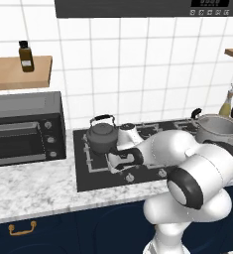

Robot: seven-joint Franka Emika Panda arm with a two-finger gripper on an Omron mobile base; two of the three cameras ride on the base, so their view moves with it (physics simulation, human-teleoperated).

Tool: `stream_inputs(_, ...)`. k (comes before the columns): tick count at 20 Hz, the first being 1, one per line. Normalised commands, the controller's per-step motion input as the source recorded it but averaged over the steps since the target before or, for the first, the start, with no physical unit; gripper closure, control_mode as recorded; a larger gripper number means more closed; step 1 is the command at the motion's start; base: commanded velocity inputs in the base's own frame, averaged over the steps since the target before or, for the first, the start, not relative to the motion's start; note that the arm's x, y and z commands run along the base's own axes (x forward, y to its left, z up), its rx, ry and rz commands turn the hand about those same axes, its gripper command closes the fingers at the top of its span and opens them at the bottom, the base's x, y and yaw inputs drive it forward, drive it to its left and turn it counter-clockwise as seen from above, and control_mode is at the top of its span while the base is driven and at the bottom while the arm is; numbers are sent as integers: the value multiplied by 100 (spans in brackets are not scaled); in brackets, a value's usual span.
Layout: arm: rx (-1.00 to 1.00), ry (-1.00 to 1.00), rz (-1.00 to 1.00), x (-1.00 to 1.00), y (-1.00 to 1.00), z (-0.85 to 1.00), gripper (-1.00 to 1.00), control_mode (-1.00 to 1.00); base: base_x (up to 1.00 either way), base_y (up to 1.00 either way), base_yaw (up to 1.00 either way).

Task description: Pick the kettle from the counter and place it on a stove burner. Then turn the burner on.

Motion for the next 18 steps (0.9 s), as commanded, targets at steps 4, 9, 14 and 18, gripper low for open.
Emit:
stream_inputs(4, 0, 0, 0, -28, 0, -26, -100, -100, 0, 0, 0)
stream_inputs(9, 7, -5, 0, -40, -4, -5, -100, -100, 0, 0, 0)
stream_inputs(14, 1, 0, 0, 0, 0, -27, -100, -100, 0, 0, 0)
stream_inputs(18, 0, 1, 0, 13, 0, -33, -100, -100, 0, 0, 0)
